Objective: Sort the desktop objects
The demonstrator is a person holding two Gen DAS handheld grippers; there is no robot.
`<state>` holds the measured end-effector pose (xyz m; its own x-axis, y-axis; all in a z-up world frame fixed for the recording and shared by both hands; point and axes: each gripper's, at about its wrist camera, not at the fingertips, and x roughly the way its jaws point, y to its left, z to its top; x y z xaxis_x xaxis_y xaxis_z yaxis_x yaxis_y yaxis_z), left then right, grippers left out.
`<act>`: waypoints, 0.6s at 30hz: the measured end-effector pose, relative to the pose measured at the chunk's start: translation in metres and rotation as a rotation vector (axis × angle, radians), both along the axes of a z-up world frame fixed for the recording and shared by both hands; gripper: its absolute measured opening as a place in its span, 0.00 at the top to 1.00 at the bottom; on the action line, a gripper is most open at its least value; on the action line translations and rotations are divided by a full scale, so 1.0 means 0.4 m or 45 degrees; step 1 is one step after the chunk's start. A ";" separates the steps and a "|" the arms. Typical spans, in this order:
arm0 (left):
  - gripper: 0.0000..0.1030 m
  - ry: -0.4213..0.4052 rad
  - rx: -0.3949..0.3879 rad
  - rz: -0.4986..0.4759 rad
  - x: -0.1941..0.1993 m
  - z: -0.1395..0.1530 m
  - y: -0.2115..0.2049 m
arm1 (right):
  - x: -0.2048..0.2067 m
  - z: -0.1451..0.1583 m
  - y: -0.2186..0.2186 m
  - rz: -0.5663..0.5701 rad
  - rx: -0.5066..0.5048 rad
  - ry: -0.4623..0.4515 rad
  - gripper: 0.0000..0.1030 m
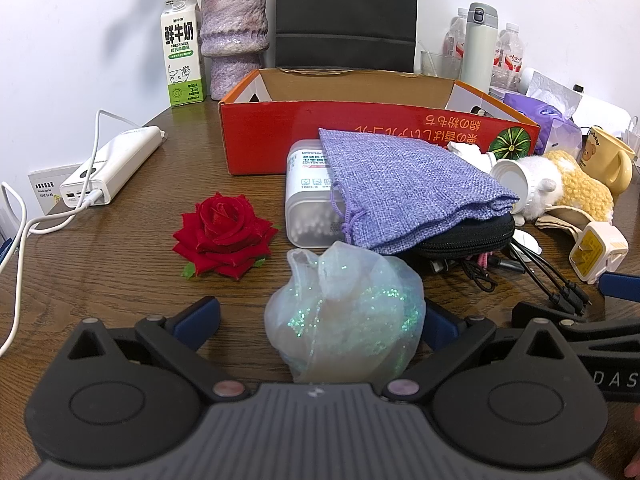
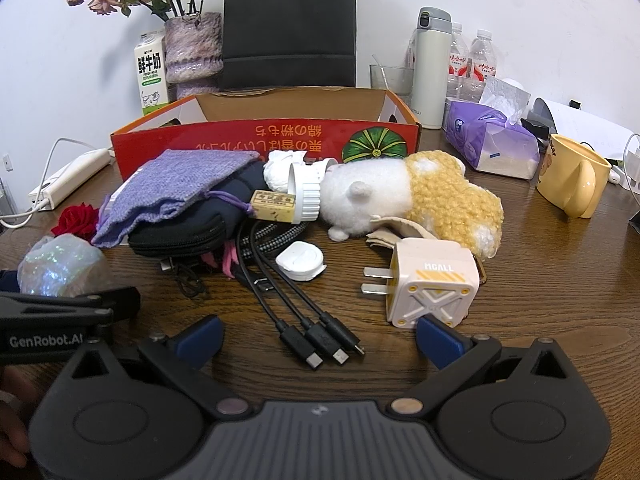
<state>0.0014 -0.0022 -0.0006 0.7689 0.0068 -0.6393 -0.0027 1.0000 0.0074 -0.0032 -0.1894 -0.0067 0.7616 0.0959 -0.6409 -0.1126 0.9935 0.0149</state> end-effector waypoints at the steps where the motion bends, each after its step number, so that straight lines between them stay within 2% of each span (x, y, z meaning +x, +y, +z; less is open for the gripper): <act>1: 0.00 0.000 0.000 0.000 0.000 0.000 0.000 | -0.003 0.001 -0.001 0.000 0.000 0.000 0.00; 18: 0.00 0.000 0.000 0.001 0.002 -0.001 -0.002 | -0.004 0.001 0.000 0.001 -0.002 0.000 0.00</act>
<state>0.0020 -0.0030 -0.0008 0.7692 0.0074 -0.6390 -0.0036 1.0000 0.0073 -0.0048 -0.1894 -0.0063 0.7613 0.0951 -0.6414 -0.1131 0.9935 0.0131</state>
